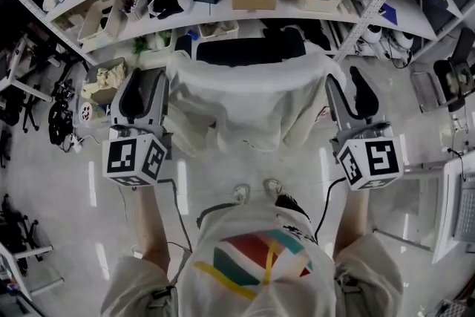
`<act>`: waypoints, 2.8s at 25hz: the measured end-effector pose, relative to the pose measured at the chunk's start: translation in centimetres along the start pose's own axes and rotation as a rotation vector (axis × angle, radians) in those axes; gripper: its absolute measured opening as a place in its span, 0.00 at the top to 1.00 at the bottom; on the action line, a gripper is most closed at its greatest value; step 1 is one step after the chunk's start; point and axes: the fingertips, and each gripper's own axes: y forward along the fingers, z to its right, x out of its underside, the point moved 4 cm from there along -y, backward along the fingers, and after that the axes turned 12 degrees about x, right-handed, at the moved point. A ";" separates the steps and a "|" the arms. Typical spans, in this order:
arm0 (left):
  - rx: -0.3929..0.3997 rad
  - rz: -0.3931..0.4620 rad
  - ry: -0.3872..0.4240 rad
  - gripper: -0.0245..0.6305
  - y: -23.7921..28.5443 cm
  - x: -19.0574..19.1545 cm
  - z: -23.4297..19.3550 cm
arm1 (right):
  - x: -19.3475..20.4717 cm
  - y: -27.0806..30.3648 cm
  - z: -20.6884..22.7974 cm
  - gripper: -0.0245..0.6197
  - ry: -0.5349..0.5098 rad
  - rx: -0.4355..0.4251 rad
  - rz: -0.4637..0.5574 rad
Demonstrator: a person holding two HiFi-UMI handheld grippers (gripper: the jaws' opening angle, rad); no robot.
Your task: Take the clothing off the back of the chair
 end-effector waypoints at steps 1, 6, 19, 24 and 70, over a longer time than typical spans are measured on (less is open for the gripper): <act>0.001 -0.036 0.012 0.65 0.1 0.9 -0.4 | 0.5 0.2 0.6 0.66 -0.023 0.019 -0.018; 0.040 -0.160 -0.022 0.64 0.6 4.8 -2.4 | 3.5 1.2 3.1 0.64 -0.100 0.079 -0.124; 0.171 -0.231 -0.141 0.57 1.8 7.6 -2.9 | 10.1 4.9 4.4 0.64 -0.154 0.057 -0.326; 0.268 -0.278 -0.102 0.56 2.3 8.0 -2.5 | 10.2 5.4 3.8 0.64 -0.150 0.044 -0.327; -0.005 -0.328 -0.030 0.94 2.1 5.3 -2.9 | 9.7 5.2 4.3 0.95 -0.150 0.159 -0.335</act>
